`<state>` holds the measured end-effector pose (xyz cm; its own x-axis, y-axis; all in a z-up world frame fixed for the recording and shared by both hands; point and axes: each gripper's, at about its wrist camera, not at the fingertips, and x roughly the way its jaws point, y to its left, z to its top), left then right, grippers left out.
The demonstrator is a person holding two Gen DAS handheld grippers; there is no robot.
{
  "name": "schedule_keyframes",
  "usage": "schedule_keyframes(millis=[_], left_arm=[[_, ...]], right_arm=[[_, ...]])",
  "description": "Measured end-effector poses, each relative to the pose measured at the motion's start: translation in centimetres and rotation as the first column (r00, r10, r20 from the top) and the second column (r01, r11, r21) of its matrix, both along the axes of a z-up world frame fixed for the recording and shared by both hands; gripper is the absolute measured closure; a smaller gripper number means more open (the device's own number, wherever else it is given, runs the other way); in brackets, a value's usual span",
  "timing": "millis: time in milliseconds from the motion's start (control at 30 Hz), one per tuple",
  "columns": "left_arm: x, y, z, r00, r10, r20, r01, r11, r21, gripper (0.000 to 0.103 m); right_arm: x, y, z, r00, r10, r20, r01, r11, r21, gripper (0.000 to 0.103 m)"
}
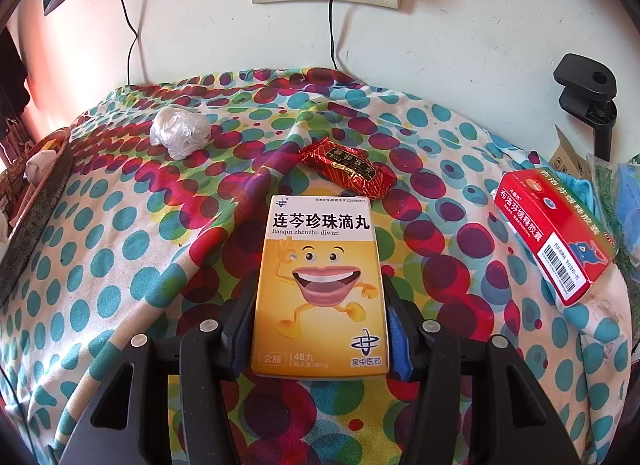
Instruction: Organize objects
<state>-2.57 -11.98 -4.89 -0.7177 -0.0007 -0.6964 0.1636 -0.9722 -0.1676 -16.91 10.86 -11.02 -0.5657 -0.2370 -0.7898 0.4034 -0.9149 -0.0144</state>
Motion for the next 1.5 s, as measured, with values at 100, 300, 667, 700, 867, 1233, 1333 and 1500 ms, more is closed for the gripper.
schedule_keyframes(millis=[100,300,667,700,867,1233,1333,1500], left_arm=[[0.9,-1.6,0.4,1.000,0.025,-0.002,-0.025,1.000,-0.009,0.068],[3.1,-5.2,0.5,0.994,0.108,0.005,-0.108,0.994,-0.034,0.068],[5.7,-10.9,-1.2,0.974,0.217,0.058,-0.212,0.974,-0.075,0.068],[5.8,-11.3,-1.4,0.975,0.215,0.063,-0.210,0.975,-0.072,0.068],[6.2,-12.9,-2.0,0.969,0.237,0.065,-0.230,0.969,-0.094,0.068],[6.3,-16.0,-3.4,0.967,0.241,0.077,-0.236,0.969,-0.078,0.068],[6.4,-16.6,-3.8,0.969,0.237,0.071,-0.232,0.970,-0.070,0.068],[6.8,-17.9,-4.1,0.968,0.241,0.067,-0.238,0.970,-0.055,0.068]], right_arm=[[0.0,-0.1,0.0,1.000,0.001,0.000,-0.001,1.000,0.001,0.051],[-0.1,0.0,0.0,1.000,0.003,0.000,-0.003,1.000,0.001,0.050],[-0.3,0.7,-0.1,1.000,-0.005,0.003,0.005,1.000,-0.001,0.046],[-0.4,0.8,0.0,1.000,-0.004,0.002,0.004,1.000,0.001,0.045],[-0.4,0.8,-0.1,1.000,-0.002,0.003,0.002,1.000,0.000,0.045],[-1.1,1.7,-0.2,1.000,-0.018,0.005,0.018,1.000,0.004,0.041],[-1.2,1.8,-0.2,1.000,-0.026,0.008,0.026,1.000,0.005,0.037],[-1.3,1.8,-0.2,0.999,-0.032,0.008,0.032,0.999,0.009,0.036]])
